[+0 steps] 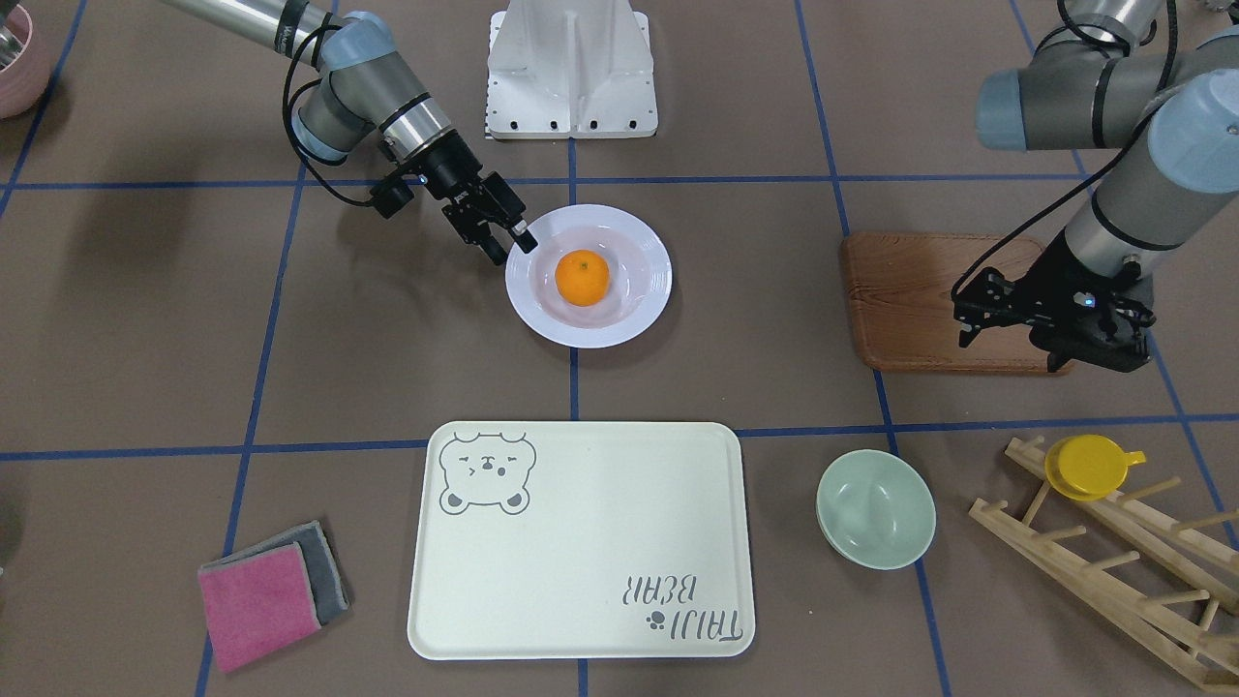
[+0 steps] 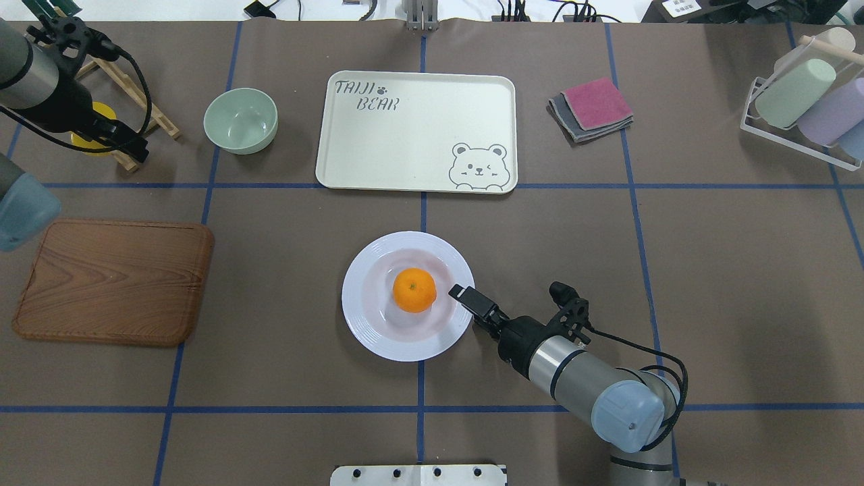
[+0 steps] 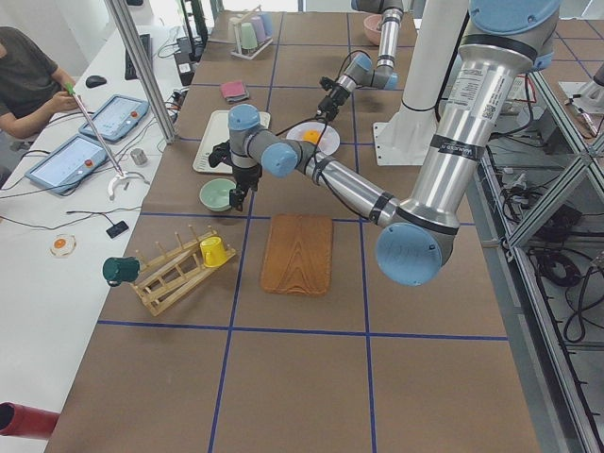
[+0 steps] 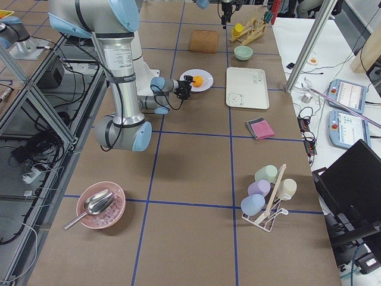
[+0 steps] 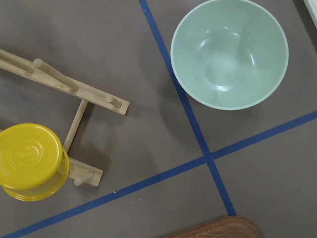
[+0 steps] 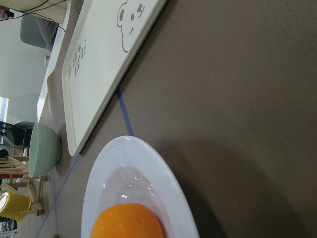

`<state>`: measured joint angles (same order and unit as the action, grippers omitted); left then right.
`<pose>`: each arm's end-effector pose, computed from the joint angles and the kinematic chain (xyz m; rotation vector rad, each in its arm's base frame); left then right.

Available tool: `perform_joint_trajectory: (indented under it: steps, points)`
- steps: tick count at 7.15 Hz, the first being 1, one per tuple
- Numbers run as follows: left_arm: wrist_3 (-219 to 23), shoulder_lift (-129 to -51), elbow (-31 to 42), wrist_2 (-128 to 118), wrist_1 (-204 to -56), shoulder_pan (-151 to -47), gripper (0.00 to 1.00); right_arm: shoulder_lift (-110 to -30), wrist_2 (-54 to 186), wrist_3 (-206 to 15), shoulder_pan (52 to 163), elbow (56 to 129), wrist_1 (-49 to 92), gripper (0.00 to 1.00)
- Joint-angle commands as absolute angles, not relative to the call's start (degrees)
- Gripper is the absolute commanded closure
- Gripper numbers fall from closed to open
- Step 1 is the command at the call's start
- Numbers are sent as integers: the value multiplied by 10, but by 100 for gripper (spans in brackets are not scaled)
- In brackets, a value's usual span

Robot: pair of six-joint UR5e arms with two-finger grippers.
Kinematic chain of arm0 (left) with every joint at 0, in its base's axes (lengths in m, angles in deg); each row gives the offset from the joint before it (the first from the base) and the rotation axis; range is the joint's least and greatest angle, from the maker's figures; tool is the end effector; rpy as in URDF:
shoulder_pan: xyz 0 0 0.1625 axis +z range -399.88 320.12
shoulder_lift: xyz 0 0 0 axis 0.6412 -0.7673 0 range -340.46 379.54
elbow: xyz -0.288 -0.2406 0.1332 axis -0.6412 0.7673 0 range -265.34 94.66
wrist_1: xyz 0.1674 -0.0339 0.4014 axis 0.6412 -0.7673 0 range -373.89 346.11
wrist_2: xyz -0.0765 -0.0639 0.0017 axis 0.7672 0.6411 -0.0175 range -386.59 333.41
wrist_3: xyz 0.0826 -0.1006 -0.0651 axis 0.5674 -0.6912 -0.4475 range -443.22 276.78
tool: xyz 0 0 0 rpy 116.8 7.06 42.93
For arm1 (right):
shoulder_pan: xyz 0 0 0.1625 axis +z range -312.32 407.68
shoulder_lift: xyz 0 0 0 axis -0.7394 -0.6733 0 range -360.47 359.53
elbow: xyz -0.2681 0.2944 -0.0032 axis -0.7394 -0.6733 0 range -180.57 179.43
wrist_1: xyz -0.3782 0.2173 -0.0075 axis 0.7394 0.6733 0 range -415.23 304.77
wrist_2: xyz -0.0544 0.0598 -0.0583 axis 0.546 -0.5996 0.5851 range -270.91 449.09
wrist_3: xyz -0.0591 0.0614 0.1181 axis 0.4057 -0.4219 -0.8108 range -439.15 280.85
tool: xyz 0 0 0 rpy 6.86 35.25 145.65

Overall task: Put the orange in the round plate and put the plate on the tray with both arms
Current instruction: 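Grip the plate rim nearest the robot with the right gripper, then slide the plate with the right gripper onto the cream bear tray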

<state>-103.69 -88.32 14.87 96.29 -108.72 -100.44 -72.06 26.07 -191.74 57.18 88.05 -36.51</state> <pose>0.2667 -0.5829 0.3945 0.2718 0.7436 0.3132 -0.6136 -0.3049 0.3229 0.2044 -1.5878 0.8008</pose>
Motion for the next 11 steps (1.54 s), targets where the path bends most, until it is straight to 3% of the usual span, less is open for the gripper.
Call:
perform_joint_trajectory:
  steps: [1,2,3,8,11]
  points:
    - [-1035,-883,147,963,-1087,-1004,1,-716,258,-1923,576,873,-366,11]
    - [-1035,-883,143,963,-1086,-1004,1,-711,258,-1925,579,873,-365,59]
    - [-1036,-883,142,963,-1087,-1004,1,-711,258,-1924,579,874,-366,100]
    - [-1043,-884,145,963,-1087,-1003,1,-716,258,-1917,583,921,-369,100]
    - [-1043,-884,146,963,-1087,-1003,1,-700,262,-1928,641,937,-370,100]
